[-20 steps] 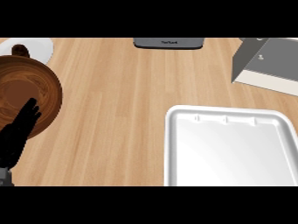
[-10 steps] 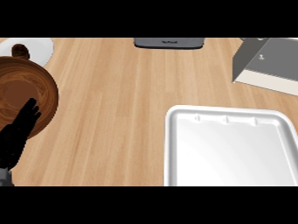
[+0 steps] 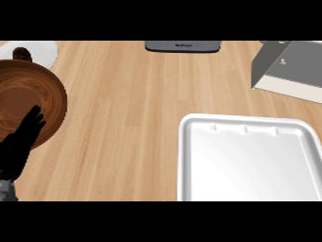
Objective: Pick the pear from the tray and place it in the tiered shelf
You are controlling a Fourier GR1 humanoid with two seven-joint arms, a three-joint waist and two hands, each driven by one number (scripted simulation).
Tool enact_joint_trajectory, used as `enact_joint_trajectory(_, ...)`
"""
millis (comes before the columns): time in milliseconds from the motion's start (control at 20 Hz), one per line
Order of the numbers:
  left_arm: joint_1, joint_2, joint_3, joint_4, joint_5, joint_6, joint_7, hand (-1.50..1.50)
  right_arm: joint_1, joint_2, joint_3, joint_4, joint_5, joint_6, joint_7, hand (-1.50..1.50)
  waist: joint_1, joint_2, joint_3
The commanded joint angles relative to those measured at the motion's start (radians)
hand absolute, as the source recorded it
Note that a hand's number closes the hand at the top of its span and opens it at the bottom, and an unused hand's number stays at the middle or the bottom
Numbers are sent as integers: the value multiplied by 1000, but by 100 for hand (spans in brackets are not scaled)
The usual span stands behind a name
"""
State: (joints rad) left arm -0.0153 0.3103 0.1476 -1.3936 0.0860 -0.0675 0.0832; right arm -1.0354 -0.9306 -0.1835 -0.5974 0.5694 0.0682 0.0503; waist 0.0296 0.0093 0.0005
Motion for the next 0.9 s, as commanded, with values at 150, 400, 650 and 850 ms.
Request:
enact_joint_trajectory(150,-35,15,18,52,6,-32,-15,0,-63,-15,-102,143,-65,-6,-118,-150,-5,2,0)
enact_joint_trajectory(400,-29,21,32,23,18,-33,18,0,-126,-36,-182,177,-160,120,-38,-150,-11,-4,0)
enact_joint_trajectory(650,-1,-19,11,-23,-7,11,36,0,-120,-84,-275,193,-257,182,-33,-150,-20,-9,0)
enact_joint_trajectory(850,23,-4,27,-29,-1,-8,22,0,-131,-197,-336,195,-313,259,-25,-150,-24,-9,0)
